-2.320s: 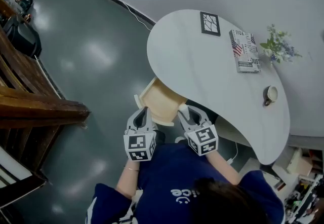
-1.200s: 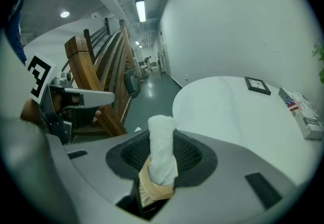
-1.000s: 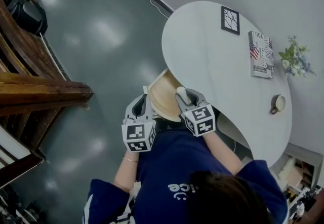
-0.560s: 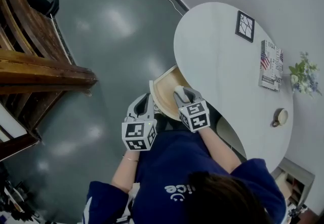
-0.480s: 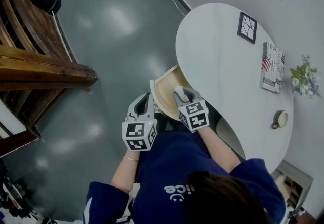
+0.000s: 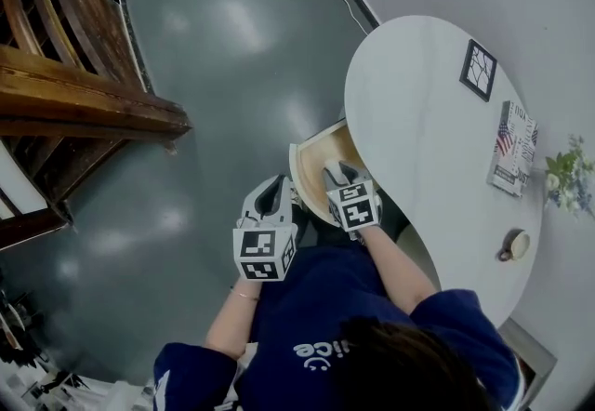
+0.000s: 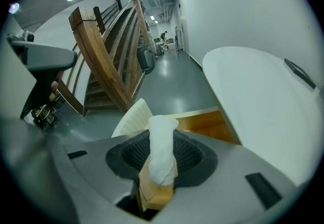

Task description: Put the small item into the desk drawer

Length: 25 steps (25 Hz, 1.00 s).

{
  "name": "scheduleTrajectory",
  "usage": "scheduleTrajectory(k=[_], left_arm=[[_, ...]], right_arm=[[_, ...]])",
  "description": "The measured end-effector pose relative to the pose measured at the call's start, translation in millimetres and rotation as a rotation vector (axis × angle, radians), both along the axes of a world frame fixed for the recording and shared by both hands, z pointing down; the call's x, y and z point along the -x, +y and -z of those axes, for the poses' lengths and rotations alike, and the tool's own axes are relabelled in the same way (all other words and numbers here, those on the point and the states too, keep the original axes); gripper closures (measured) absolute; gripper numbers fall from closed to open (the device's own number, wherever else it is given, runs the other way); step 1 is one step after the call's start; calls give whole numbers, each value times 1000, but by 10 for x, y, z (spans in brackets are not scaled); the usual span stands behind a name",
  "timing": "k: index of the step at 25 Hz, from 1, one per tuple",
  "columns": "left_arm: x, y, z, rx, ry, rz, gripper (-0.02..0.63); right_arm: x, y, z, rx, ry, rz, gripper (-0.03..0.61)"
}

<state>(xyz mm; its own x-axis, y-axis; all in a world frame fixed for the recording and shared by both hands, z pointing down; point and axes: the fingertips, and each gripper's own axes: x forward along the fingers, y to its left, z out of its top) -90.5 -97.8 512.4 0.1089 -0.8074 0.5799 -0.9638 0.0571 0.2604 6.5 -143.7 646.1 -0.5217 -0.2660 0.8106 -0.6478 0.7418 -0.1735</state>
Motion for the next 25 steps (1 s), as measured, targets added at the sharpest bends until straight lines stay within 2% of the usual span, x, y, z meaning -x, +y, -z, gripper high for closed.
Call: scheduleTrajectory(k=[6, 10, 17, 25], left_arm=[[151, -9, -46, 20, 6, 87, 611], [125, -25, -91, 33, -14, 66, 611], [144, 59, -190, 73, -11, 95, 611], [189, 209, -284, 116, -32, 133, 611]], right_arm=[[34, -30, -275, 37, 37, 21, 440], [-5, -65, -429, 63, 64, 16, 442], [14, -92, -679, 86, 105, 48, 442], [136, -38, -947, 107, 145, 147, 440]])
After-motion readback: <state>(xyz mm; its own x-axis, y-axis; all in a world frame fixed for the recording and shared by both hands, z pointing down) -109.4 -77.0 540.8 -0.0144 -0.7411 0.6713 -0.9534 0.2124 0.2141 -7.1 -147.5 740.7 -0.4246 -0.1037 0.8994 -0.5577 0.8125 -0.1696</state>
